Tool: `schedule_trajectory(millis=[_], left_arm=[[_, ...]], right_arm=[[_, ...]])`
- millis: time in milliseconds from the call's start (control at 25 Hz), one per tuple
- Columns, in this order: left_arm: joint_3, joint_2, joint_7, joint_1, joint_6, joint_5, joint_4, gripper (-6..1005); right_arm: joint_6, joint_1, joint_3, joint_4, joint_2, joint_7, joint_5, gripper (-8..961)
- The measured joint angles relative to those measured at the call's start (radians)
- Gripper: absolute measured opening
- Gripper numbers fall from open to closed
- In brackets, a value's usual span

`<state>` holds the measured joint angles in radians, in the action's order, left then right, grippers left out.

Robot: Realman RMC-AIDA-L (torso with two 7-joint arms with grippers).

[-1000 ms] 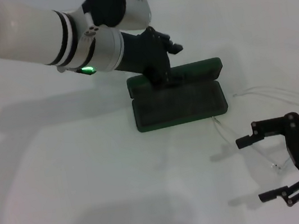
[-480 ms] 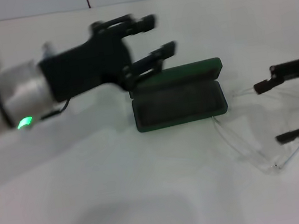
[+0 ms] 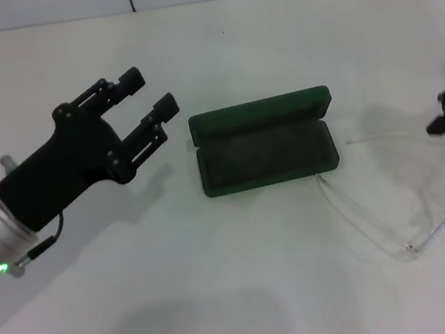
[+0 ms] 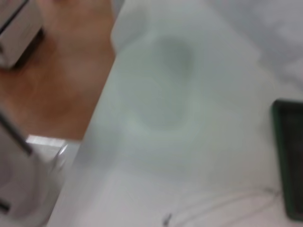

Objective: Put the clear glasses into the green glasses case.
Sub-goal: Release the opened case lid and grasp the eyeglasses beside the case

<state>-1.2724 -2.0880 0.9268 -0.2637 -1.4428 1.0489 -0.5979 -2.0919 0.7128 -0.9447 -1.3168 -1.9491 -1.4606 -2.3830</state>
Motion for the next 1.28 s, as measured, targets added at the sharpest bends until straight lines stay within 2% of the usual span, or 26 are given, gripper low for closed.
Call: schedule_trajectory(millis=[160, 280, 400, 960, 1280], left_arm=[[0.021, 0.001, -0.005, -0.001, -0.015, -0.002, 0.038, 568], [0.027, -0.002, -0.007, 0.000, -0.017, -0.002, 0.043, 568], [0.027, -0.003, -0.007, -0.001, -0.017, -0.003, 0.045, 569], [0.027, -0.003, -0.022, -0.039, -0.019, -0.021, 0.115, 572], [0.024, -0.004, -0.064, -0.042, -0.038, -0.059, 0.168, 573]], right_arm=[[0.016, 0.029, -0.109, -0.003, -0.021, -0.026, -0.121, 851], [0.042, 0.041, -0.191, -0.004, -0.053, -0.040, -0.221, 850], [0.085, 0.053, -0.268, -0.002, -0.067, -0.072, -0.276, 850], [0.200, 0.095, -0.540, 0.085, -0.075, -0.105, -0.277, 787], [0.235, 0.115, -0.583, 0.136, -0.075, -0.112, -0.282, 736]])
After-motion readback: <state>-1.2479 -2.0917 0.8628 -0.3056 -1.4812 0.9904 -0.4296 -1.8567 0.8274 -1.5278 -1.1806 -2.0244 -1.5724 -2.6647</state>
